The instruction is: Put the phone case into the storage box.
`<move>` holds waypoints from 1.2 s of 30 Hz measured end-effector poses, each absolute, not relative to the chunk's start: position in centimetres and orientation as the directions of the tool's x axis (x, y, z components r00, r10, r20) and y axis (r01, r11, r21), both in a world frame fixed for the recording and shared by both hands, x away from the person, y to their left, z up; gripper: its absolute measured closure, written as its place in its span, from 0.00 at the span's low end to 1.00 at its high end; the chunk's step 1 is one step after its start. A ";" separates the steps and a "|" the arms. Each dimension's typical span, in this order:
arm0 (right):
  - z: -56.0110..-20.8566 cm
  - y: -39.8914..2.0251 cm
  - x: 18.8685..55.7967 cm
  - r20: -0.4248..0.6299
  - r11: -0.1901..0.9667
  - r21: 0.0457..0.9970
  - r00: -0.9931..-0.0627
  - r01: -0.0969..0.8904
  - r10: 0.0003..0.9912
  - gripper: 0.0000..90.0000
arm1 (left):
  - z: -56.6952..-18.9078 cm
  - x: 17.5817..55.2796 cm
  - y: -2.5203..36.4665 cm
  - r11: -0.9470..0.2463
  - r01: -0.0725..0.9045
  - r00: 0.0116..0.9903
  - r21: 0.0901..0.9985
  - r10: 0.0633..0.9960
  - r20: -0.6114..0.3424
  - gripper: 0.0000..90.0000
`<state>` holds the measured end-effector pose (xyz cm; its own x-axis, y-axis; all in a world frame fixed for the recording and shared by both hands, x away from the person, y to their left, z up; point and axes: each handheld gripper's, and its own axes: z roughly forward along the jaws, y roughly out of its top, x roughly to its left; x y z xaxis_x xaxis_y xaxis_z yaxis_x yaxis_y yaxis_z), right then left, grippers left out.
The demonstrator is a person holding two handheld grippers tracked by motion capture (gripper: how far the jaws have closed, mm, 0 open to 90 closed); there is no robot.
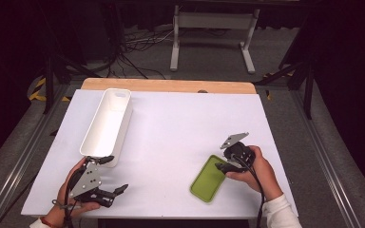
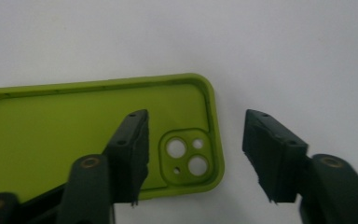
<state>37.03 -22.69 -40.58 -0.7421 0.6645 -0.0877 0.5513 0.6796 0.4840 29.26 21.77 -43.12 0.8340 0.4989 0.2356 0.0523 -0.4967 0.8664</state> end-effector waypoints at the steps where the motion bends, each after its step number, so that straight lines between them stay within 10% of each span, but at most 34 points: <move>1: -40.7 -22.6 37.2 -0.089 0.684 0.467 -0.740 0.560 0.666 0.39 | -43.1 29.3 21.8 -0.496 0.054 0.834 0.866 0.499 0.234 0.06; 14: -41.0 -23.6 39.5 -0.068 0.695 0.350 -0.723 0.628 0.687 0.24 | -43.2 29.4 21.7 -0.507 0.052 0.835 0.860 0.495 0.241 0.06; 23: -41.5 -23.6 39.6 -0.111 0.728 0.295 -0.734 0.619 0.670 0.73 | -43.3 29.3 21.7 -0.508 0.052 0.837 0.860 0.493 0.240 0.06; 36: -42.0 -22.7 39.3 -0.110 0.751 0.285 -0.758 0.596 0.643 0.96 | -43.4 29.4 21.5 -0.524 0.053 0.844 0.850 0.479 0.242 0.06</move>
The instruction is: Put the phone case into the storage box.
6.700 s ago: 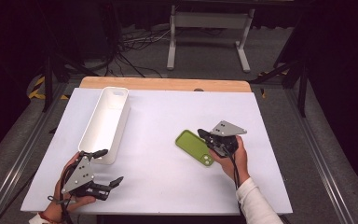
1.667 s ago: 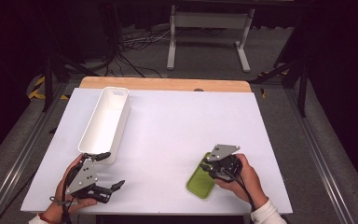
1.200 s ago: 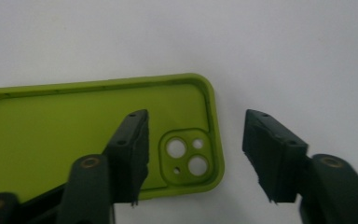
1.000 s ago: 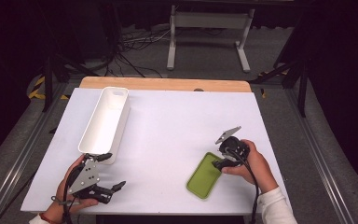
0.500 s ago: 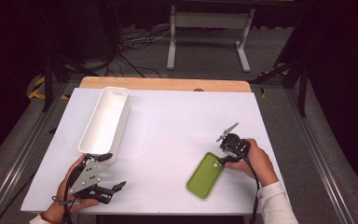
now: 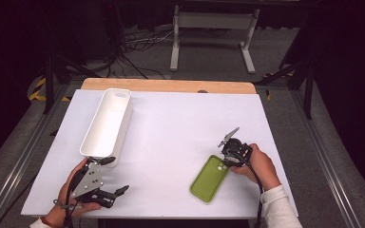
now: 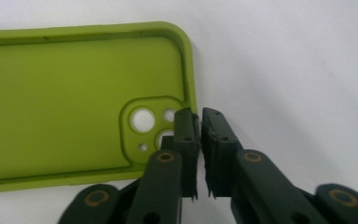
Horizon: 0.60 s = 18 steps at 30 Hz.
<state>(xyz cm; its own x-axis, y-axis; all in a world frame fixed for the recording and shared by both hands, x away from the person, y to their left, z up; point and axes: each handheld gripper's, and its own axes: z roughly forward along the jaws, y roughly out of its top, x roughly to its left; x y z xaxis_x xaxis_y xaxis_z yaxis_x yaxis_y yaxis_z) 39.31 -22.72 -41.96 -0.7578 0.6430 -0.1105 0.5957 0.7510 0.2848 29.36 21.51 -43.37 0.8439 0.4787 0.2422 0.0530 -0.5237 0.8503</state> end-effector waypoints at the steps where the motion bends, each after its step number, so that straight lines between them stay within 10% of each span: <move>1: -42.0 -22.6 39.3 -0.117 0.753 0.280 -0.757 0.596 0.643 0.95 | -43.4 29.3 21.5 -0.525 0.054 0.843 0.850 0.479 0.243 0.06; 18: -42.0 -23.2 39.0 -0.088 0.753 0.338 -0.778 0.565 0.623 0.98 | -43.4 29.3 21.4 -0.520 0.054 0.843 0.852 0.481 0.240 0.06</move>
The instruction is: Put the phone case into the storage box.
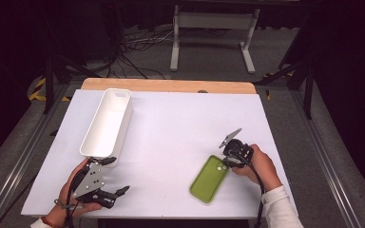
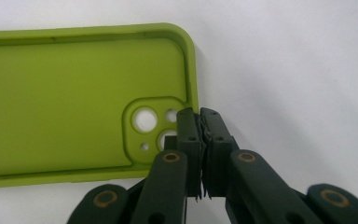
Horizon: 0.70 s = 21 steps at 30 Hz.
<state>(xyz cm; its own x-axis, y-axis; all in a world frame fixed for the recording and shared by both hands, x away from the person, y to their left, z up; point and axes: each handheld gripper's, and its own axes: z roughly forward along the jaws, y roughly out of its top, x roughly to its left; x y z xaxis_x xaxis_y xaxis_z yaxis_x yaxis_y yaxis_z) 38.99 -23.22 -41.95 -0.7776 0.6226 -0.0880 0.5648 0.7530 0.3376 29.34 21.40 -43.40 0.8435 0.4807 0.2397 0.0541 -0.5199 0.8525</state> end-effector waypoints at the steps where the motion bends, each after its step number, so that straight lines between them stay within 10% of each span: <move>1: -41.9 -23.1 38.8 -0.105 0.758 0.340 -0.778 0.557 0.619 0.98 | -43.4 29.3 21.4 -0.520 0.053 0.843 0.852 0.481 0.241 0.06; 21: -38.3 -21.0 35.5 -0.430 0.755 0.570 -0.665 0.324 0.610 0.98 | -43.3 29.6 21.3 -0.521 0.056 0.837 0.852 0.489 0.245 0.06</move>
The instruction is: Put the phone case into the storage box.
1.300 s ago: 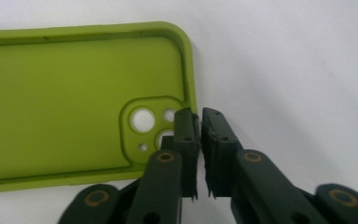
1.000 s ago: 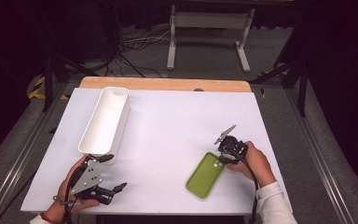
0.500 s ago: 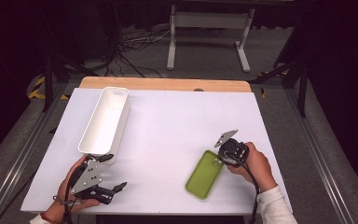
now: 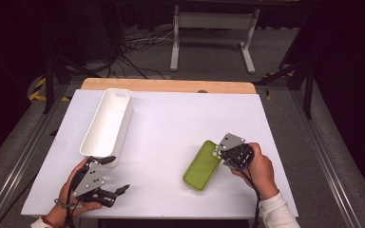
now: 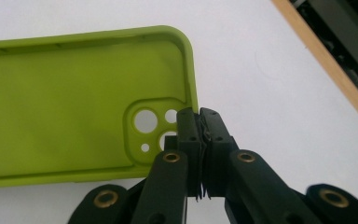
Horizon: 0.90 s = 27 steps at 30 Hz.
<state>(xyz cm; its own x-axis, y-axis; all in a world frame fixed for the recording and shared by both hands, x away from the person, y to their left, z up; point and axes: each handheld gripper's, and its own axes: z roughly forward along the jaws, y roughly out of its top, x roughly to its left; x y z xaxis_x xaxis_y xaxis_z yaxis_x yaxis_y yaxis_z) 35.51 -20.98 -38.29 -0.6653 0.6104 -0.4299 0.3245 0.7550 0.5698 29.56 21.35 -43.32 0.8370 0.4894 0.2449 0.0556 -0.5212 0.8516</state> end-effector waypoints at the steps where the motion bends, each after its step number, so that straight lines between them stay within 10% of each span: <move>1: -38.3 -20.8 35.5 -0.440 0.749 0.583 -0.653 0.315 0.616 0.98 | -43.3 29.6 21.3 -0.518 0.056 0.836 0.853 0.492 0.244 0.06; 27: -38.4 -15.0 36.8 -0.467 0.726 0.659 -0.652 0.194 0.598 0.98 | -42.4 30.9 20.2 -0.477 0.064 0.836 0.877 0.506 0.214 0.06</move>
